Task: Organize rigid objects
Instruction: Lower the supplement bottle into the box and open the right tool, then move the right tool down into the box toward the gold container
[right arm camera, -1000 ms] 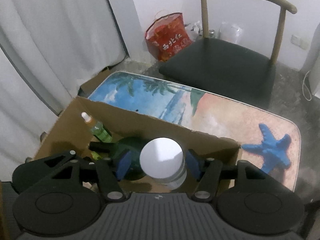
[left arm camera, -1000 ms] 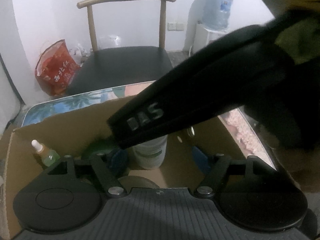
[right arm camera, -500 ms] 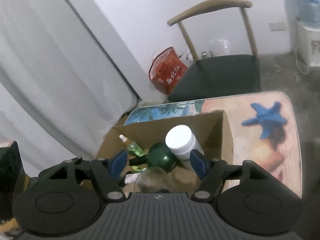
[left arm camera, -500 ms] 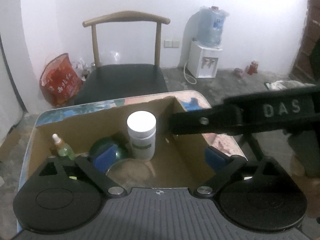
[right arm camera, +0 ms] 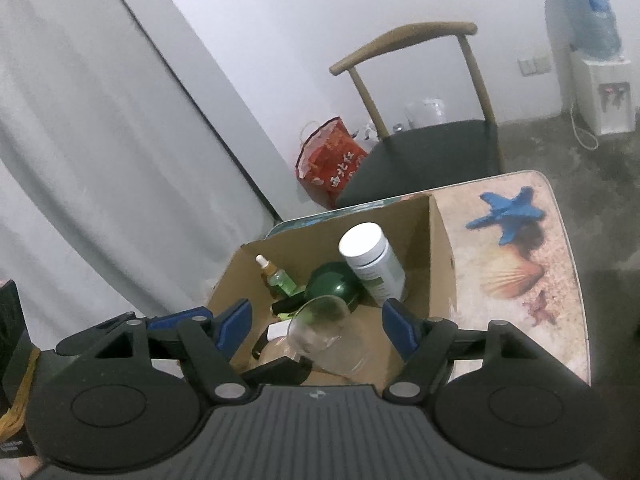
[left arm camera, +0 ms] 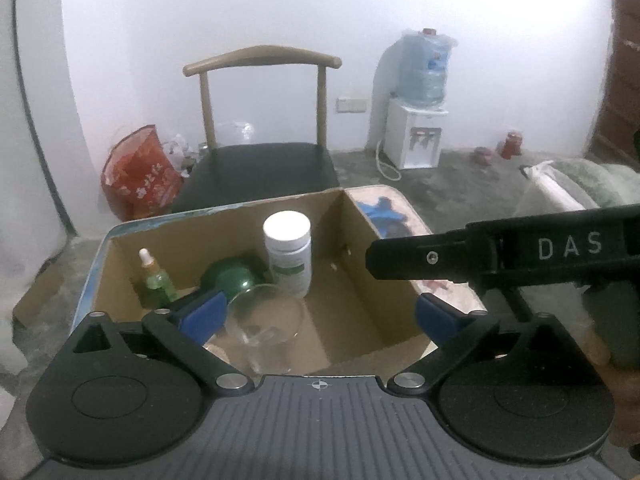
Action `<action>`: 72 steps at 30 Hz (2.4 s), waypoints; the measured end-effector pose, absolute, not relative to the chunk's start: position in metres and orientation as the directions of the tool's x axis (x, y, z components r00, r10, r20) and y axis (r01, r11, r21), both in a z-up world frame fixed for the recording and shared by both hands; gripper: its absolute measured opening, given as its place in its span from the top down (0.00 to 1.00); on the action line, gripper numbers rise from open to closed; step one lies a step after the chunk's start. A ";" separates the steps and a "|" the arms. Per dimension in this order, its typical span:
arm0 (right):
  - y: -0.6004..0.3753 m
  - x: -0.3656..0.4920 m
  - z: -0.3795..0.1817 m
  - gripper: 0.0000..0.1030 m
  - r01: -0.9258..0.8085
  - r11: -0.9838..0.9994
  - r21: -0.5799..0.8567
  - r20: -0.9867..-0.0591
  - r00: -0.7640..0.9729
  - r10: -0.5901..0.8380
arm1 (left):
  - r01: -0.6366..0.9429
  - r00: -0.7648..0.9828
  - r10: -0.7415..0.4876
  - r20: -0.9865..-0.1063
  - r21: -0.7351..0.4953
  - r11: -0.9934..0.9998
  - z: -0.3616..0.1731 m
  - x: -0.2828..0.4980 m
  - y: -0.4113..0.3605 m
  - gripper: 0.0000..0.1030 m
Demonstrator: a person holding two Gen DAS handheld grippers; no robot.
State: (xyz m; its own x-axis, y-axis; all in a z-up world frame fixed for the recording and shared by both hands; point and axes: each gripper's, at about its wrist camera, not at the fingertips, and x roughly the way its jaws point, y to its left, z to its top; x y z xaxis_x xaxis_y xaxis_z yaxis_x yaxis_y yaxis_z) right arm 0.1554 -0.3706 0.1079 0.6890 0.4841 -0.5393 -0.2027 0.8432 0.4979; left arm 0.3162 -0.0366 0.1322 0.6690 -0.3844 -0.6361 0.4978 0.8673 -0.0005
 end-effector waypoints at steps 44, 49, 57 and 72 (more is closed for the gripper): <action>-0.304 0.175 0.102 0.27 -0.307 0.882 0.359 -0.648 0.597 0.472 | 0.381 0.727 -0.266 -0.633 0.050 0.923 0.102 0.332 0.021 0.01; -0.294 0.203 0.093 0.27 -0.315 0.895 0.314 -0.701 0.559 0.443 | 0.460 0.704 -0.365 -0.609 0.000 0.888 0.094 0.336 0.026 0.04; -0.273 0.260 0.067 0.22 -0.361 0.905 0.224 -0.808 0.451 0.380 | 0.539 0.623 -0.409 -0.667 -0.014 0.842 0.075 0.359 0.009 0.27; -0.237 0.304 0.028 0.19 -0.452 0.858 0.244 -0.885 0.258 0.388 | 0.508 0.519 -0.381 -0.765 -0.083 0.857 0.051 0.389 0.000 0.38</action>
State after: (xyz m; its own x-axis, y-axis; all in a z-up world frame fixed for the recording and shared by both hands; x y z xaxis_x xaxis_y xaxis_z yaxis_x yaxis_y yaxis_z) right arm 0.3040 -0.2370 0.0275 0.2580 0.3877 -0.8850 -0.4524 0.8578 0.2439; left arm 0.3895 -0.0001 0.0515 0.5192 -0.3812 -0.7649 0.5079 0.8575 -0.0826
